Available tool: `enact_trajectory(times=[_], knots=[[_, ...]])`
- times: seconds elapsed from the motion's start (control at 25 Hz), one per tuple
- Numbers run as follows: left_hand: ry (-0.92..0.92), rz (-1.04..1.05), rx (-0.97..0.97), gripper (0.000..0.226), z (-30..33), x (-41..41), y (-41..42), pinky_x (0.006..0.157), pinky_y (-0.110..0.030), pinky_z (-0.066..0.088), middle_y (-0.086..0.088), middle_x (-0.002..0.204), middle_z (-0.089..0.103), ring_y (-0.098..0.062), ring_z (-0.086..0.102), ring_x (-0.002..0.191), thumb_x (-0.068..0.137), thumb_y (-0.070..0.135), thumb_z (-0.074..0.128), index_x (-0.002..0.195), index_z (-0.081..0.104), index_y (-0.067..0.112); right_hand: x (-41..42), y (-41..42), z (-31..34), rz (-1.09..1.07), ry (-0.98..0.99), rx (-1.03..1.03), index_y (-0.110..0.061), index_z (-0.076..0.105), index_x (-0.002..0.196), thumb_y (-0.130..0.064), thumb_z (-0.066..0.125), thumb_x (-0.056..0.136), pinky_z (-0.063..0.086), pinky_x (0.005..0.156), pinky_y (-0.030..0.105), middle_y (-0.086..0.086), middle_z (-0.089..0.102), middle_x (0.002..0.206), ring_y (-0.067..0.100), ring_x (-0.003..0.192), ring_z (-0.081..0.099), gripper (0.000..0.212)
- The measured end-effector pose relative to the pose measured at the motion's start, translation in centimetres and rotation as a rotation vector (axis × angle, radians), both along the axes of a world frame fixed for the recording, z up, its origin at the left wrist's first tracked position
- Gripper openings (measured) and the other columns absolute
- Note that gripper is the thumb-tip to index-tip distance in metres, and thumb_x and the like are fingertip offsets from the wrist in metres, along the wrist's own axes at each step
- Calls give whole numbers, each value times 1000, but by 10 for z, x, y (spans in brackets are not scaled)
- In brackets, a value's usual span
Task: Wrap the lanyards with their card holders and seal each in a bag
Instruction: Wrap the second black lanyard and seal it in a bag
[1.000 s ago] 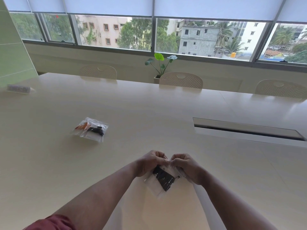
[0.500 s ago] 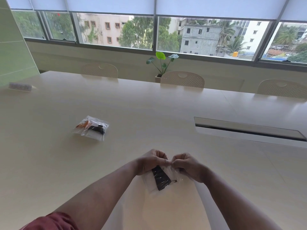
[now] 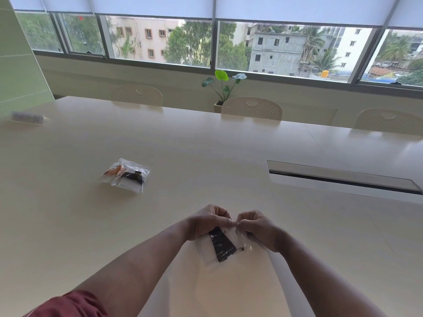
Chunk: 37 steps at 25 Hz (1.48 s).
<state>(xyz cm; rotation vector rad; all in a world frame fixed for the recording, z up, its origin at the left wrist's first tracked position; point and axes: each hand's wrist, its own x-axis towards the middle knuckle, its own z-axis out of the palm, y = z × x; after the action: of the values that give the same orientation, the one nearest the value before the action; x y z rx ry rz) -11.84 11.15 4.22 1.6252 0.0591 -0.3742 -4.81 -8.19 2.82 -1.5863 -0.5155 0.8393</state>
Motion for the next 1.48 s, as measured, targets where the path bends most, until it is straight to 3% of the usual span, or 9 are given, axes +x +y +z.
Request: enact_trajectory(times=[0.24, 0.36, 0.56, 0.76, 0.96, 1.08, 1.16, 1.28, 1.48], knots=[[10, 24, 24, 6, -3, 2, 0, 57, -27, 44, -4, 66, 59, -16, 54, 58, 73, 19, 72, 75, 69, 15, -5, 3, 4, 10, 5, -25, -11, 64, 63, -7, 65, 72, 24, 49, 25, 5, 46, 57, 11, 51, 35, 9], [0, 17, 40, 7, -2, 1, 0, 54, -26, 43, -3, 65, 60, -15, 53, 56, 71, 19, 71, 74, 68, 14, -5, 3, 5, 18, -1, -37, -11, 66, 68, -1, 67, 85, 21, 53, 29, 5, 46, 59, 12, 53, 35, 20], [-4, 64, -3, 14, -2, -1, -5, 56, -27, 42, -6, 68, 57, -16, 51, 58, 81, 22, 71, 80, 65, 10, -5, 0, 9, -1, 56, -6, -10, 64, 72, 4, 57, 94, 28, 47, 19, 3, 48, 60, 9, 51, 38, 27], [-29, 104, -24, 19, -3, -1, -5, 57, -26, 44, -7, 71, 59, -15, 53, 58, 100, 16, 61, 84, 67, 8, -8, 3, 7, -46, 71, 19, -11, 62, 72, -1, 56, 95, 28, 50, 24, 4, 46, 64, 11, 55, 37, 26], [-66, 243, -121, 25, -11, -2, -4, 56, -29, 41, -7, 67, 53, -18, 49, 56, 97, 21, 62, 74, 61, 13, -12, 2, 6, -50, 70, 78, -11, 58, 71, -12, 66, 93, 28, 48, 24, -3, 46, 53, 8, 46, 37, 24], [-55, 335, -228, 24, -13, 0, -1, 57, -31, 43, -10, 68, 54, -21, 50, 57, 96, 19, 61, 72, 62, 14, -12, 0, 7, -62, 78, 100, -12, 60, 71, -20, 72, 86, 29, 50, 23, 8, 52, 63, 11, 52, 41, 21], [-50, 436, -271, 27, -16, 2, 1, 59, -32, 46, -12, 70, 56, -21, 54, 59, 99, 16, 60, 73, 63, 14, -13, -1, 5, -104, 74, 123, -8, 61, 76, -15, 72, 90, 25, 46, 19, 17, 60, 71, 9, 52, 40, 19], [-73, 542, -312, 24, -21, 2, 0, 63, -35, 48, -11, 71, 56, -24, 54, 61, 100, 16, 59, 77, 63, 12, -12, 0, 0, -230, 90, 211, -8, 64, 70, -9, 67, 92, 26, 41, 16, 13, 66, 67, 7, 48, 37, 22], [-100, 641, -325, 36, -21, 2, -2, 55, -27, 47, -3, 62, 51, -15, 49, 53, 101, 13, 55, 66, 60, 18, -9, -2, -9, -364, 44, 259, -7, 63, 68, -6, 69, 90, 25, 41, 18, 12, 60, 64, 9, 47, 35, 23]])
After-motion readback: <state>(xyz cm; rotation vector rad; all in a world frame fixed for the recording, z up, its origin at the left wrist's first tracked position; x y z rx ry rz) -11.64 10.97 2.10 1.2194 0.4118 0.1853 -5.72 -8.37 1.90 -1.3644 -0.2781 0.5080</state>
